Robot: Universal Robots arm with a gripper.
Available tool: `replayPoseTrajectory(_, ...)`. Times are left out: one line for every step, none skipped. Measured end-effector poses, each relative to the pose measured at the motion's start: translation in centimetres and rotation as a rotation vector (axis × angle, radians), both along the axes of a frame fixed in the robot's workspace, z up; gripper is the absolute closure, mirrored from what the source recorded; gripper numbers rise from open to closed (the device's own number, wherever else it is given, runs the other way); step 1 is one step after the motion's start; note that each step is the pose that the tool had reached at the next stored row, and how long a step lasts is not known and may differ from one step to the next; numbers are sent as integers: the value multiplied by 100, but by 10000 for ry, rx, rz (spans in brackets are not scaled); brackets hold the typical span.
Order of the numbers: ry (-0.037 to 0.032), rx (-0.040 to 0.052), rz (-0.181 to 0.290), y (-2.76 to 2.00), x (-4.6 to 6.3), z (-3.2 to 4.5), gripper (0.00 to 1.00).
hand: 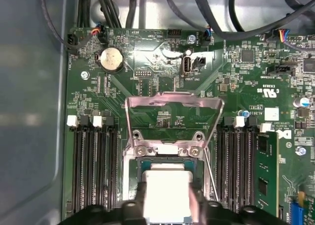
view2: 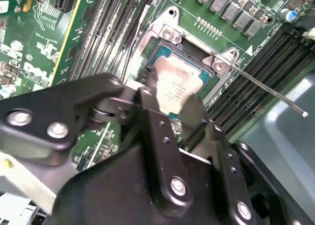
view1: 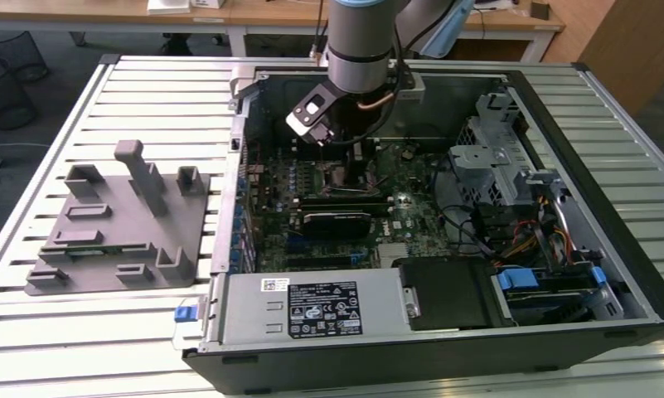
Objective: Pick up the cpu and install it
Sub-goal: 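Place the cpu into insertion slot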
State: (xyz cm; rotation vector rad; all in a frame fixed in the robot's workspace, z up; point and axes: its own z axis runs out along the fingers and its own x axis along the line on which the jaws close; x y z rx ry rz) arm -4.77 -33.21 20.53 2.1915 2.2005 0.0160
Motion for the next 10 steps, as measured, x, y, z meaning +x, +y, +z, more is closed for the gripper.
replayPoseTrajectory(0,0,0,0,0,12,52)
replayPoseTrajectory(0,1,0,0,0,24,58)
replayPoseTrajectory(1,0,0,0,0,36,64)
replayPoseTrajectory(1,-2,0,0,0,47,64)
replayPoseTrajectory(1,-1,0,0,0,57,70)
replayPoseTrajectory(1,-2,-1,0,0,66,76)
replayPoseTrajectory(1,-2,0,0,0,75,82)
replayPoseTrajectory(1,-2,0,0,0,83,82)
replayPoseTrajectory(0,-2,0,0,0,91,87)
replayPoseTrajectory(0,-3,0,0,0,101,89)
